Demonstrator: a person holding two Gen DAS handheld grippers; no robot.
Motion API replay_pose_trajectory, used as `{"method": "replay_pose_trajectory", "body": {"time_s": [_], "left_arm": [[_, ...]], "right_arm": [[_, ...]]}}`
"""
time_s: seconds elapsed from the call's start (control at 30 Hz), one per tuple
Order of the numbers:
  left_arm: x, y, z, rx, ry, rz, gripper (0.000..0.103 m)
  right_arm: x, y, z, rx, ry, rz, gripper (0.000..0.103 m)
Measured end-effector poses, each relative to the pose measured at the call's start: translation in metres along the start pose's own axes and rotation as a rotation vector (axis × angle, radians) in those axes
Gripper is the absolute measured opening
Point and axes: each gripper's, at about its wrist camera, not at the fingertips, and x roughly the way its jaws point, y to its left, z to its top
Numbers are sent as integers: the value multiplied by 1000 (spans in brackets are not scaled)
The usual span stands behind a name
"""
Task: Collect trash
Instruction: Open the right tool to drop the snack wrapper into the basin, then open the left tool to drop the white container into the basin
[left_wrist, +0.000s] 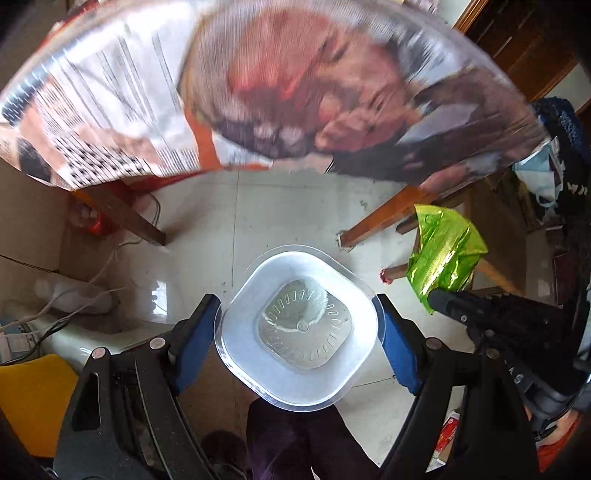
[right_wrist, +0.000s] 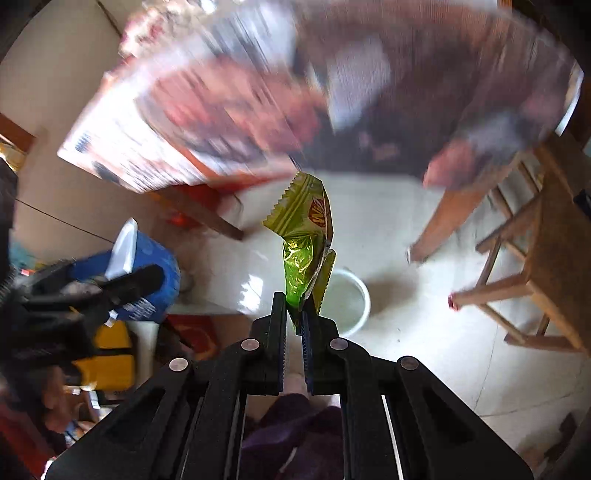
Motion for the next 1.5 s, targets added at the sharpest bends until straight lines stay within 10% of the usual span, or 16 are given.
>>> {"method": "replay_pose_trajectory", "body": {"time_s": [0.7,0.83,1.5], "left_arm": [[265,67,-45,-123,189,31,82],[284,63,-46,-112,209,31,82],[303,12,-35,-59,293,-76,85]], "right_arm": [[248,-61,-28,-51,147,-40,11],[257,-70,-35,-2,187,35,59],[163,-91,-43,135,33,-89,60]]}}
